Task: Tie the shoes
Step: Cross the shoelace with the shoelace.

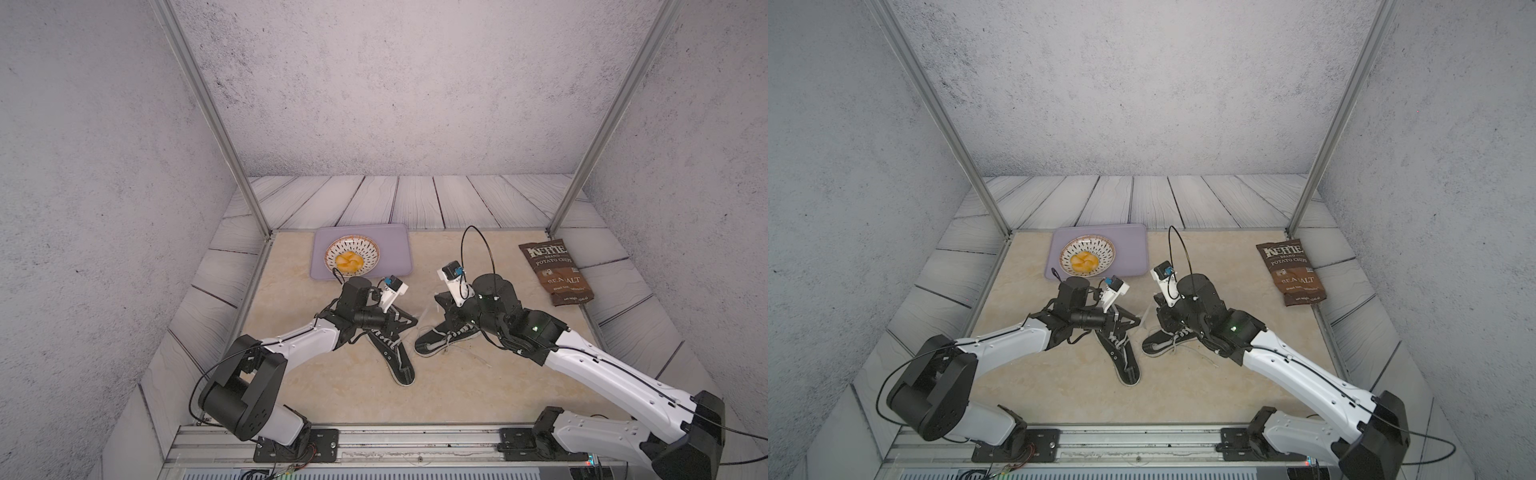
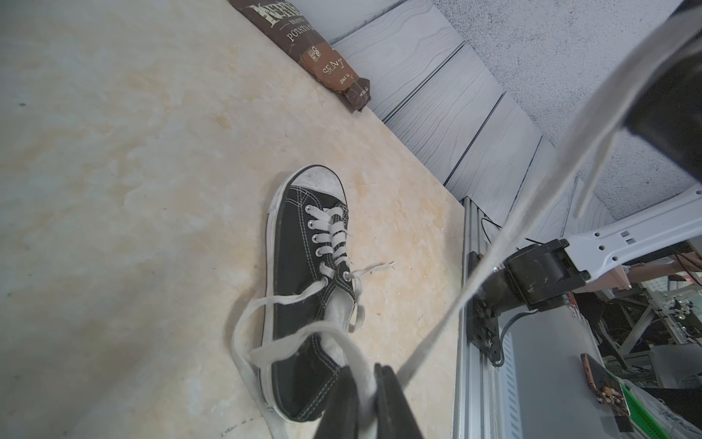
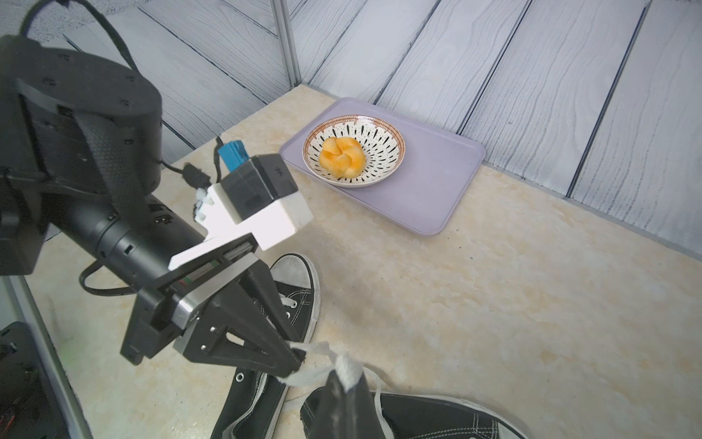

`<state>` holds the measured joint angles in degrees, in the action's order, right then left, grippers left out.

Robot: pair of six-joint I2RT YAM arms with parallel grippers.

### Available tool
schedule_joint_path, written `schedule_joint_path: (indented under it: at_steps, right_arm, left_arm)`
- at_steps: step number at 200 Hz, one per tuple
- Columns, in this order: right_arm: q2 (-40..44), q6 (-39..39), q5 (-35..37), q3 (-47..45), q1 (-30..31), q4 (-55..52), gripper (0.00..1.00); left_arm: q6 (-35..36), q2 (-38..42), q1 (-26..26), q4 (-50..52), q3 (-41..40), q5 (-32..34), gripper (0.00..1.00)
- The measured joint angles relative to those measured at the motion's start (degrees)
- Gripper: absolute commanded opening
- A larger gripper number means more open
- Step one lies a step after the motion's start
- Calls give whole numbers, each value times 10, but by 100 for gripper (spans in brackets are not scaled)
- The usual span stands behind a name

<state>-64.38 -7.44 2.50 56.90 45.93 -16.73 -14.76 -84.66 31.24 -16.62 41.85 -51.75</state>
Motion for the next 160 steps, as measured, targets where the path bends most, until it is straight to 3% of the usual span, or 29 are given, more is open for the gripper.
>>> schedule_joint_path:
  at_steps: [160]
  right_arm:
    - [-11, 0, -21, 10, -1, -2, 0]
  left_arm:
    - [30, -23, 1, -12, -3, -1, 27]
